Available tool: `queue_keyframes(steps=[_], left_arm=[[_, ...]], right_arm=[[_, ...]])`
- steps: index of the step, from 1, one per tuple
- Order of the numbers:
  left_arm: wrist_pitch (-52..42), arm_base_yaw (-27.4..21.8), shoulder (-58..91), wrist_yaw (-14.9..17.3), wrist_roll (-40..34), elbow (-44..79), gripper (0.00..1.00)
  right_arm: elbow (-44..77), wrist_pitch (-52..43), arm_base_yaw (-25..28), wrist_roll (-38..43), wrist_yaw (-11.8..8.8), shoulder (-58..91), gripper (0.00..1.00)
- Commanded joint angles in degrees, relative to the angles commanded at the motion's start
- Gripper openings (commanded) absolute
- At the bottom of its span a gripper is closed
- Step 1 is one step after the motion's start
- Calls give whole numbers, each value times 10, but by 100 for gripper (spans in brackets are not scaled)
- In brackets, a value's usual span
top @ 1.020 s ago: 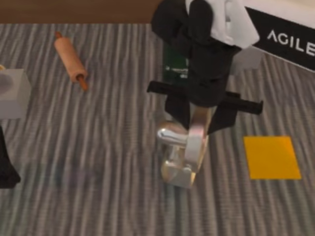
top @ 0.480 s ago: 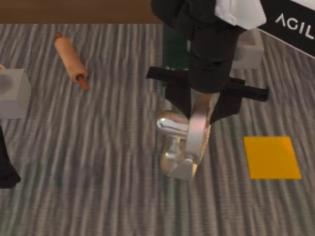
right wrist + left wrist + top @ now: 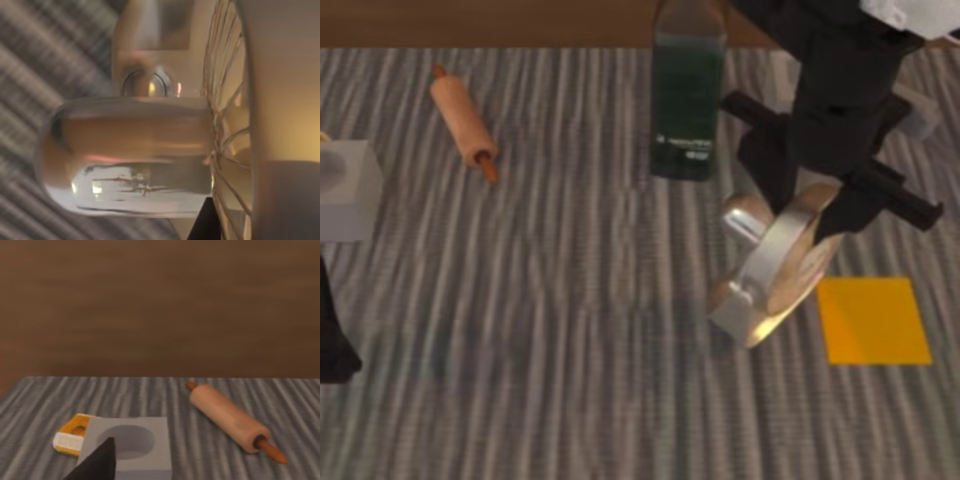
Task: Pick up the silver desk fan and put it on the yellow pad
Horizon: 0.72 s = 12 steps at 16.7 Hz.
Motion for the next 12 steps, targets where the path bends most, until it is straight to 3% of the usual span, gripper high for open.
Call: queue_keyframes(steps=[7, 12], left_arm=[[0, 0, 0, 0, 0, 0, 100], [0, 0, 0, 0, 0, 0, 100]], right_arm=[[-127, 28, -102, 265, 1, -101, 0], [-161, 36, -129, 322, 1, -128, 0]])
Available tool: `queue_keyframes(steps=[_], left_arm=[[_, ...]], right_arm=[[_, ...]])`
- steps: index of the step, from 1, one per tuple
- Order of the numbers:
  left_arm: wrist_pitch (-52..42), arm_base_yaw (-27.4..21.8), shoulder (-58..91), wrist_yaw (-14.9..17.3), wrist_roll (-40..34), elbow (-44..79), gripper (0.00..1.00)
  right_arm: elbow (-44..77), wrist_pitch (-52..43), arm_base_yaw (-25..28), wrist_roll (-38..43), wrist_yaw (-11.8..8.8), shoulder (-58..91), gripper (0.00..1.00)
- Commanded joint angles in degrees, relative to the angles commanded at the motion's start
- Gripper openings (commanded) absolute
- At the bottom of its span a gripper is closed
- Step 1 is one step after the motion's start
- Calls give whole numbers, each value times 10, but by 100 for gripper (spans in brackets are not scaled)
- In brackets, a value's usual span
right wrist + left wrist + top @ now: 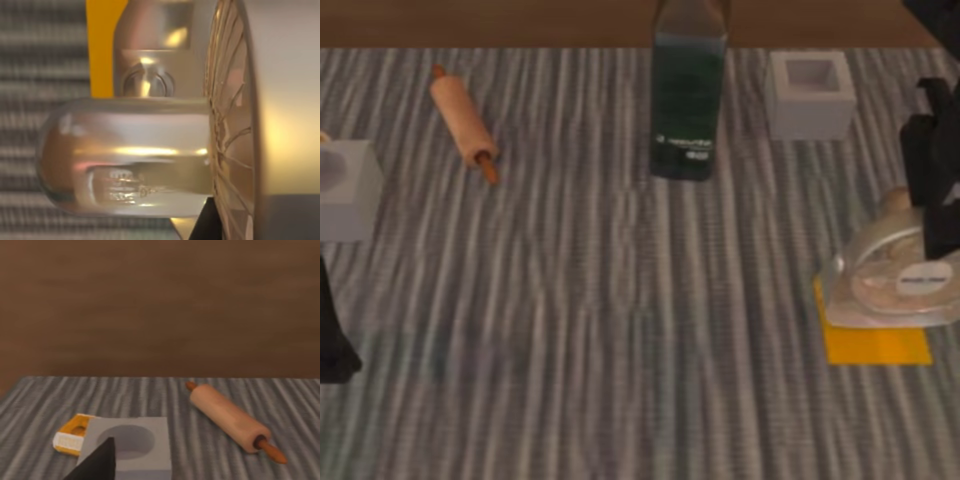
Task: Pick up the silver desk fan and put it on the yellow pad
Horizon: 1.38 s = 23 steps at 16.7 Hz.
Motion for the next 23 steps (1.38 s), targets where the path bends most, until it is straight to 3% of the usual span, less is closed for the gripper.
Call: queue_keyframes(steps=[13, 23], left_arm=[[0, 0, 0, 0, 0, 0, 100], [0, 0, 0, 0, 0, 0, 100]], right_arm=[[-68, 77, -2, -2, 0, 9, 0], [-68, 77, -2, -2, 0, 9, 75]])
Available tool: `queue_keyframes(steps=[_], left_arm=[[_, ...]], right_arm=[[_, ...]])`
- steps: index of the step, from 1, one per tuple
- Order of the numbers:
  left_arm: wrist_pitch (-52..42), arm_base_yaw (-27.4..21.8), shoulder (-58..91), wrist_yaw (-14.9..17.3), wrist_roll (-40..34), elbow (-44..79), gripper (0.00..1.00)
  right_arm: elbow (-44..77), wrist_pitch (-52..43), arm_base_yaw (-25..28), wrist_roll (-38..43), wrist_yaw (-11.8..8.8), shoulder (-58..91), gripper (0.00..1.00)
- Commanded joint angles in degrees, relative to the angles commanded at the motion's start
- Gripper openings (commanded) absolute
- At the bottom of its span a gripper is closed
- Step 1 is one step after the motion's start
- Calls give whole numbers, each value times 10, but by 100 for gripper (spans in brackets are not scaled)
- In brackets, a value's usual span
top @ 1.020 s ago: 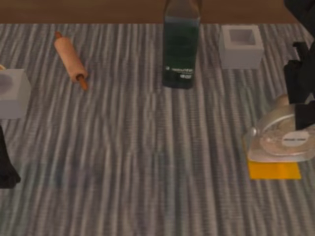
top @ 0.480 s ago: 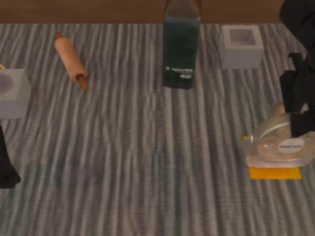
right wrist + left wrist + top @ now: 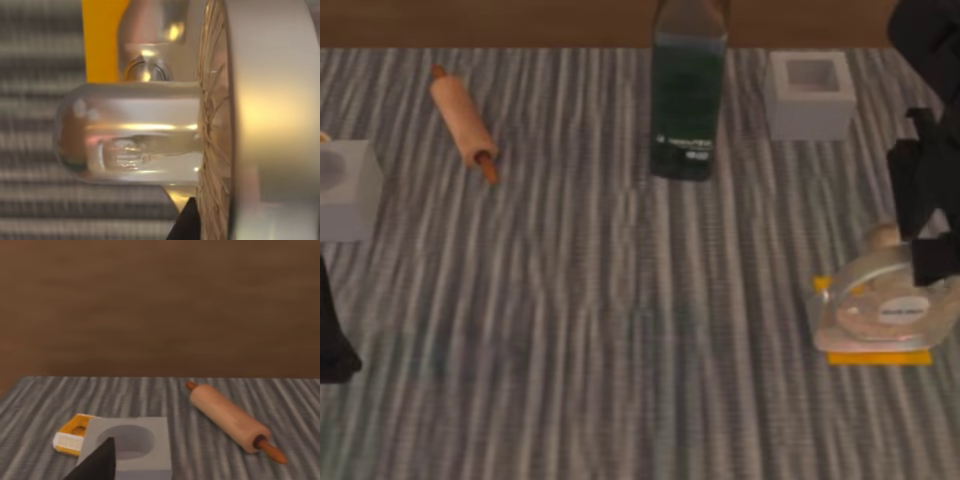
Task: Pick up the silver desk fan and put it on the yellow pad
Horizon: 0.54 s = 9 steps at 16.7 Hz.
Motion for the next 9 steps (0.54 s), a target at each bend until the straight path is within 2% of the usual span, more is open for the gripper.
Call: queue_keyframes(steps=[3, 9], left_arm=[[0, 0, 0, 0, 0, 0, 100], [0, 0, 0, 0, 0, 0, 100]], right_arm=[[0, 0, 0, 0, 0, 0, 98], [0, 0, 0, 0, 0, 0, 100]])
